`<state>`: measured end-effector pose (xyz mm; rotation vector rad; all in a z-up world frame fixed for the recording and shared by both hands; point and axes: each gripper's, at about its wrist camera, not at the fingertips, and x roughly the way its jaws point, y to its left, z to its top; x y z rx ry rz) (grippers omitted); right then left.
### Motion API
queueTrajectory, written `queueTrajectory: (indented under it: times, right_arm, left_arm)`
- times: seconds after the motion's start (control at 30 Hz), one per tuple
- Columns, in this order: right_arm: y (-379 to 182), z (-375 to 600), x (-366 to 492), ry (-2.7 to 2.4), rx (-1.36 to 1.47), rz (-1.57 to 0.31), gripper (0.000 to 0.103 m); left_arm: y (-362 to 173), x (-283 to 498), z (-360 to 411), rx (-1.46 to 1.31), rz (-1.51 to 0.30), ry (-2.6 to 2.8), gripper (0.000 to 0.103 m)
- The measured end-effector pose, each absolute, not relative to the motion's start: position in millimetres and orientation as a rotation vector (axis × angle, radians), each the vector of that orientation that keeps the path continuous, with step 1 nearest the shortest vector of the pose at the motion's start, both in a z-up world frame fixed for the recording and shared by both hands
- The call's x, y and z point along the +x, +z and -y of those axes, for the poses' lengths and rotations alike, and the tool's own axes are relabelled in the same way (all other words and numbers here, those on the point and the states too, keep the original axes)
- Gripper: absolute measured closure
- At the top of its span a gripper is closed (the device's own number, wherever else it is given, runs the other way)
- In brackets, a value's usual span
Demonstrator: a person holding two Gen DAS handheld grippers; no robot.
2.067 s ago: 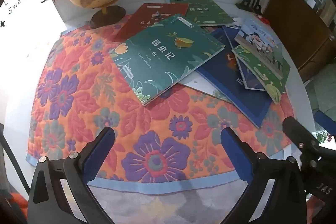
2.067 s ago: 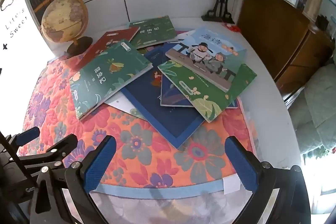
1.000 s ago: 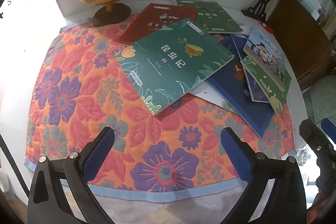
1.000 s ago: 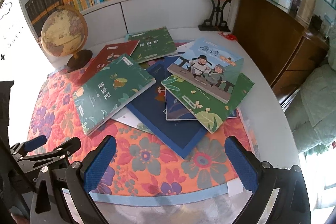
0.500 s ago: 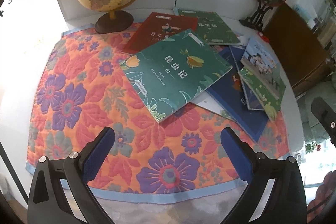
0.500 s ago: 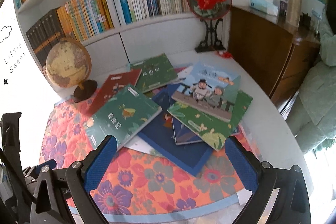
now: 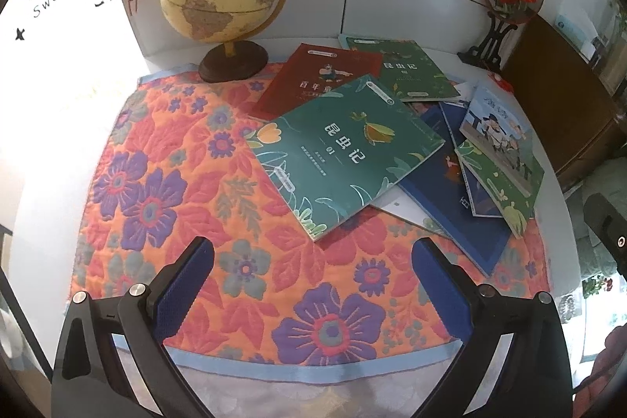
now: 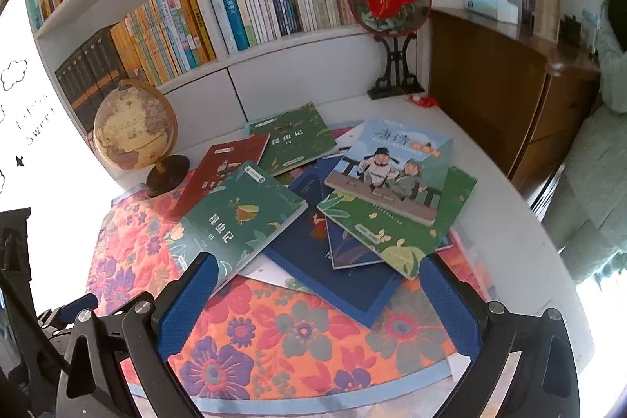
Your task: Organize books
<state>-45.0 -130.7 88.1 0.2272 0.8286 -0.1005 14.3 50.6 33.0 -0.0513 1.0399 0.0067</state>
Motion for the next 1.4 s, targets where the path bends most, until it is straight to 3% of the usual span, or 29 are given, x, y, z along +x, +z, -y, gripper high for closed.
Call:
queueTrajectory:
  times: [0.47,0.83,1.23,1.4]
  right_arm:
    - [98,126,-41,-0.110,0.180,-0.745,0.000]
    - [103,122,-9,-0.202,0.318,-0.724,0.000]
    - [64,138,5,-0.302,0.448,-0.845,0.001]
    - [52,143,3,-0.317,0.541,-0.851,0.001]
  left_arm:
    - [40,25,-47,-0.059,-1.008,0.034,0.002]
    - [29,39,-37,-0.111,-1.070,0.067,0.002]
    - [18,47,-23,-0.096,-1.091,0.048,0.002]
    - [9,53,-33,-0.242,-1.117,-0.010,0.002]
